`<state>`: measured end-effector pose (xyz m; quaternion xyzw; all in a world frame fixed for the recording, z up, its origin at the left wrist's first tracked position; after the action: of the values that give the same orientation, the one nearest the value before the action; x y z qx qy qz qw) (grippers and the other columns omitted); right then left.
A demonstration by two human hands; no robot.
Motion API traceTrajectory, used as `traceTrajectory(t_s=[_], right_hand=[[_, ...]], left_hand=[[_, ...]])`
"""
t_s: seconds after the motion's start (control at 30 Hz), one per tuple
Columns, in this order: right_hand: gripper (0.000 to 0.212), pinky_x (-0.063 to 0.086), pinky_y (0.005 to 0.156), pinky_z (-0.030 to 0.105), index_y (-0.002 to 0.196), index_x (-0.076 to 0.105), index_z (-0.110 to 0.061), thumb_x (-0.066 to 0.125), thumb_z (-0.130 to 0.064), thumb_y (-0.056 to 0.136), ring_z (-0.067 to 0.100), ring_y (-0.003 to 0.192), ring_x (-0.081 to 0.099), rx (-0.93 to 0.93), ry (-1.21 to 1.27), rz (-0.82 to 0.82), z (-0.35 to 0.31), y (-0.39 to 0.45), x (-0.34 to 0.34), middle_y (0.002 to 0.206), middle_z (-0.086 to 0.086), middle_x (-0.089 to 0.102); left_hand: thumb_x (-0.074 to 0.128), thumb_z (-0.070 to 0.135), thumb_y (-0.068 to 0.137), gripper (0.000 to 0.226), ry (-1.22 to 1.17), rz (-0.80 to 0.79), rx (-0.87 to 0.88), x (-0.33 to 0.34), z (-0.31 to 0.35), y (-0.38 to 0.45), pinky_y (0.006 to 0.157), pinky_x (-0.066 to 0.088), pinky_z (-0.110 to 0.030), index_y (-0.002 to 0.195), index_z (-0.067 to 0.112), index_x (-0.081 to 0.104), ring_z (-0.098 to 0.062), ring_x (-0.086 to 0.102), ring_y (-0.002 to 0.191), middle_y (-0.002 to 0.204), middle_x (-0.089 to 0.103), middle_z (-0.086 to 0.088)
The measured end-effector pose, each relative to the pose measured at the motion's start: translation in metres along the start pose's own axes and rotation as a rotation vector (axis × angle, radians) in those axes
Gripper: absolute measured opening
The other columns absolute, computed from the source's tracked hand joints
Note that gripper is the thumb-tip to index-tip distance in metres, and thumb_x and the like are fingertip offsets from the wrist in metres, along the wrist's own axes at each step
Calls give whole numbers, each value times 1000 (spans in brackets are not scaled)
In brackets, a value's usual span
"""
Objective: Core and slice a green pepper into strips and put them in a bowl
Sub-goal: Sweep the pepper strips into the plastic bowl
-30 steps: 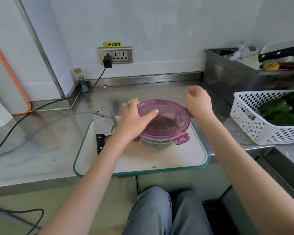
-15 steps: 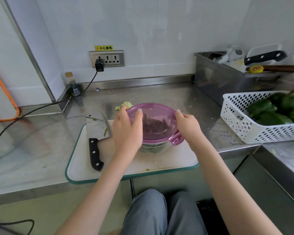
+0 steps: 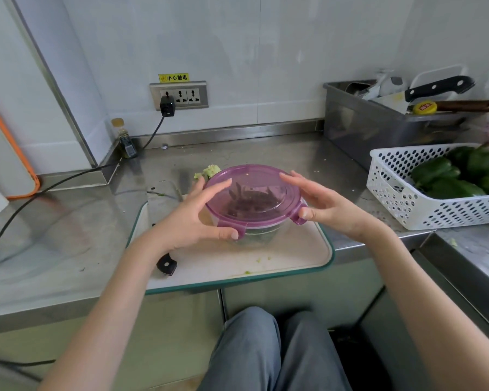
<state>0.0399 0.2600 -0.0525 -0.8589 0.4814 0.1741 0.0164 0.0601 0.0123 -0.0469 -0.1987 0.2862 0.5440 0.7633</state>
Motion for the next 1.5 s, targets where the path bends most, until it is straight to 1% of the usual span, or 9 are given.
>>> traceTrajectory(t_s=[0.23, 0.47, 0.7, 0.9, 1.07, 1.17, 1.27, 1.37, 1.5], right_hand=[[118, 30, 114, 36, 150, 18, -26, 84, -50, 55, 2, 137, 32, 12, 14, 54, 15, 5, 3, 149, -16, 31], [119, 27, 113, 22, 149, 21, -23, 82, -56, 52, 2, 136, 34, 11, -26, 125, 22, 6, 2, 148, -12, 36], [116, 28, 114, 31, 149, 26, -19, 83, -49, 53, 6, 134, 39, -16, -68, 190, 21, 6, 2, 147, -3, 42], [138, 22, 117, 30, 150, -5, -29, 85, -55, 50, 1, 140, 24, 105, -33, 57, 17, 7, -3, 157, -6, 16], [128, 37, 109, 32, 152, 4, -17, 83, -41, 55, 12, 130, 46, 151, 35, 97, 16, 12, -3, 147, 5, 41], [137, 44, 101, 27, 151, 10, -17, 91, -43, 44, 12, 124, 52, 95, 77, 192, 10, 18, -6, 141, 1, 47], [118, 46, 101, 36, 152, 7, -17, 84, -19, 62, 16, 127, 48, 39, 128, 288, -2, 32, -22, 149, 5, 37], [102, 46, 97, 21, 151, 4, -13, 71, 2, 76, 9, 125, 47, 41, 123, 339, -10, 55, -41, 149, 0, 35], [109, 34, 111, 31, 152, 2, -12, 78, -7, 73, 11, 133, 39, 120, 54, 330, 4, 90, -68, 151, 2, 34]], left_hand=[[82, 72, 35, 115, -154, 90, 107, 8, -11, 11, 118, 17, -43, 133, 61, 24, -3, 14, 142, 155, 12, 16], [93, 53, 20, 148, -337, 207, 40, 14, -22, 14, 114, 30, -40, 147, 38, 19, -2, 37, 133, 149, 34, 11], [92, 55, 18, 155, -312, 192, 7, 12, -21, 12, 114, 30, -37, 149, 33, 14, 0, 39, 132, 145, 40, 13], [85, 69, 19, 166, -229, 145, -83, 10, -19, 13, 116, 24, -43, 149, 28, -10, -9, 24, 141, 154, 25, 8], [93, 52, 26, 127, -276, 172, -21, 7, -10, 12, 110, 36, -40, 137, 29, 37, -6, 48, 124, 131, 53, 13], [95, 39, 28, 125, -309, 234, 56, -4, 5, 19, 110, 34, -35, 139, 29, 37, -3, 48, 124, 131, 53, 13], [93, 33, 28, 125, -356, 218, 85, -21, 16, 49, 110, 34, -34, 140, 29, 36, -3, 47, 125, 133, 52, 11], [94, 33, 27, 120, -339, 146, 64, -27, 19, 91, 109, 37, -38, 135, 26, 41, -7, 51, 120, 127, 57, 8], [92, 12, 34, 122, -317, 74, 2, -25, 6, 148, 107, 39, -38, 140, 18, 32, -10, 50, 118, 128, 52, 3]])
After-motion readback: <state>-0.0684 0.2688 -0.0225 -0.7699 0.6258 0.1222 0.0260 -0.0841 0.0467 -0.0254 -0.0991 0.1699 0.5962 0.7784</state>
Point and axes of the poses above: each hand's wrist, its own y-axis towards the middle knuckle, its own x-axis out of the palm, z = x × y, the point moved 5 cm from there along y, towards the middle knuckle
